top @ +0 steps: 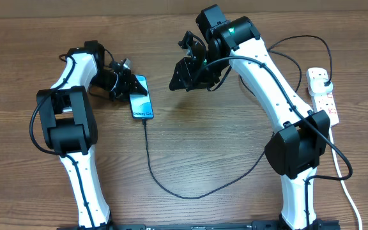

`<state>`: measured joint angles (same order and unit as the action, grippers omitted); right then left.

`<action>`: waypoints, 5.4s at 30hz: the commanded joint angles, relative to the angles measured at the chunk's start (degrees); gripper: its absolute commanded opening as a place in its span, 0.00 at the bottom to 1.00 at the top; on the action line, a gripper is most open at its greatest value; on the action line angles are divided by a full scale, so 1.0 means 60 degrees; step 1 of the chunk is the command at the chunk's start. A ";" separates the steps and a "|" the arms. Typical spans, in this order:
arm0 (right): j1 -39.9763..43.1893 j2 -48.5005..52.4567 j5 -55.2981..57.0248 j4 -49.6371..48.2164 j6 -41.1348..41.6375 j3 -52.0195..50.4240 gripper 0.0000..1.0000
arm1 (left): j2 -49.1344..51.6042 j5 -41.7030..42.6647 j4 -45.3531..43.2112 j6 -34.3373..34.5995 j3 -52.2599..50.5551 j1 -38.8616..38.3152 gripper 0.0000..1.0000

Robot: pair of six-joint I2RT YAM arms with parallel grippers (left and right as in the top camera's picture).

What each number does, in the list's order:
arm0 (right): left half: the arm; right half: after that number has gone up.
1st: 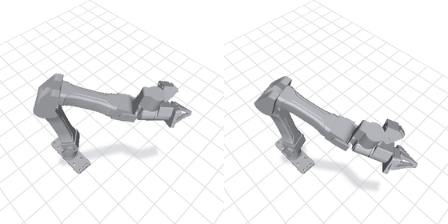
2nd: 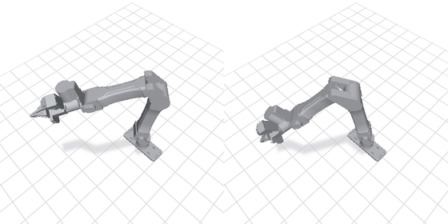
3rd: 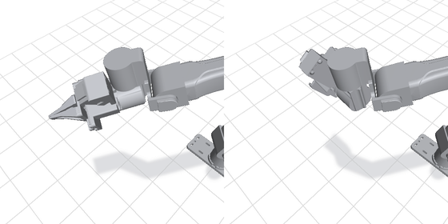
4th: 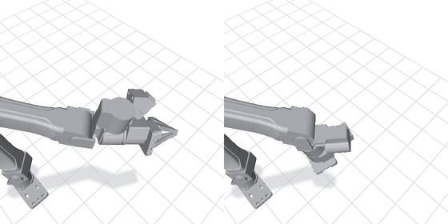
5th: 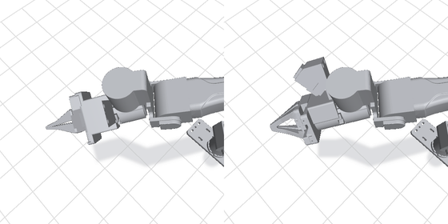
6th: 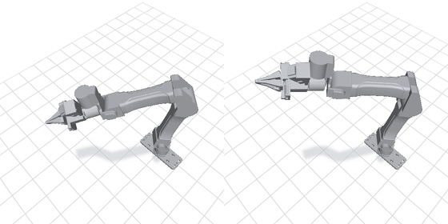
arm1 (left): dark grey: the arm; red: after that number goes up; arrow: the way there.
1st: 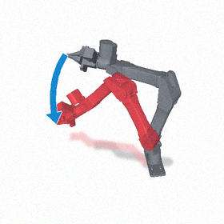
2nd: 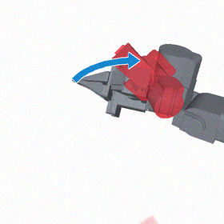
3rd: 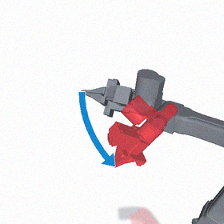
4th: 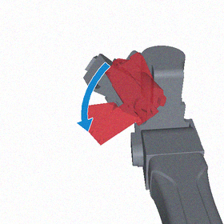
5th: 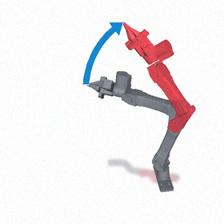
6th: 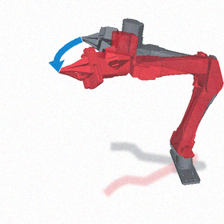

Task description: Plug charger to phone and switch on socket

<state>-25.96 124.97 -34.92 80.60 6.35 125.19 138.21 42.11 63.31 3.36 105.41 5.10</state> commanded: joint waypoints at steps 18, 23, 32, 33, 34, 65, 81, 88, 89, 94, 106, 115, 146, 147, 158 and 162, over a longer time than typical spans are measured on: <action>0.0044 -0.0339 0.0266 0.0080 -0.0069 0.0127 0.54 | 0.0288 -0.5639 -0.0055 0.0645 -0.0066 0.0084 0.55; 0.0044 -0.0339 0.0470 0.0175 -0.0069 0.0127 0.54 | 0.0280 -0.6109 0.0015 0.0885 0.0018 0.0102 0.55; 0.0226 -0.0346 0.0565 0.0211 -0.0066 0.0131 0.53 | -0.0175 -0.6124 0.1071 0.1093 0.1523 0.0102 0.57; 0.0280 -0.0346 0.0561 0.0229 -0.0066 0.0135 0.53 | -0.0284 -0.6124 0.1213 0.1089 0.1792 0.0102 0.57; 0.0346 -0.0346 0.0561 0.0251 -0.0066 0.0146 0.53 | -0.0390 -0.6124 0.1337 0.1089 0.2014 0.0102 0.58; 0.9041 -0.0543 0.0426 0.1173 -0.0138 0.0408 0.04 | -0.1552 -0.5767 0.1905 0.1344 0.3493 0.0076 1.00; 1.1945 -0.0543 -0.1763 -0.0965 0.0135 -0.2641 0.04 | -0.1552 -0.5774 0.1902 0.1341 0.3493 0.0076 1.00; 1.1737 -0.0543 -0.1016 -0.2616 0.1217 -0.4255 0.04 | -0.1552 -0.5774 0.1898 0.1341 0.3493 0.0076 1.00; 1.1737 -0.0543 -0.1049 -0.2758 0.1246 -0.4386 0.04 | -0.1552 -0.5770 0.1902 0.1341 0.3493 0.0076 1.00; 1.1748 -0.0543 -0.0980 -0.3370 0.1621 -0.4947 0.04 | -0.1552 -0.5770 0.1902 0.1341 0.3493 0.0076 1.00; 1.1340 -0.0539 -0.1235 -0.5985 0.2484 -0.6972 0.04 | -0.1552 -0.5774 0.1902 0.1341 0.3493 0.0076 1.00; 1.1100 -0.0539 -0.1308 -0.7151 0.2929 -0.7482 0.04 | -0.1552 -0.5774 0.1902 0.1341 0.3493 0.0076 1.00; 1.0484 -0.0197 -0.0572 -0.7490 0.3217 -0.7708 0.04 | -0.1552 -0.5774 0.1902 0.1341 0.3493 0.0076 1.00; 1.0480 -0.0197 -0.0583 -0.7406 0.3195 -0.7708 0.04 | -0.1552 -0.5774 0.1898 0.1341 0.3493 0.0076 1.00; 1.0116 -0.0193 -0.0284 -0.7242 0.3187 -0.8083 0.04 | -0.1552 -0.5774 0.1902 0.1341 0.3493 0.0076 1.00; 0.9981 -0.0189 -0.0178 -0.7114 0.3147 -0.8123 0.04 | -0.1552 -0.5774 0.1902 0.1341 0.3493 0.0076 1.00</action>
<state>38.00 121.27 -38.92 36.58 25.47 79.61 130.08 7.05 74.63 11.03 125.62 5.45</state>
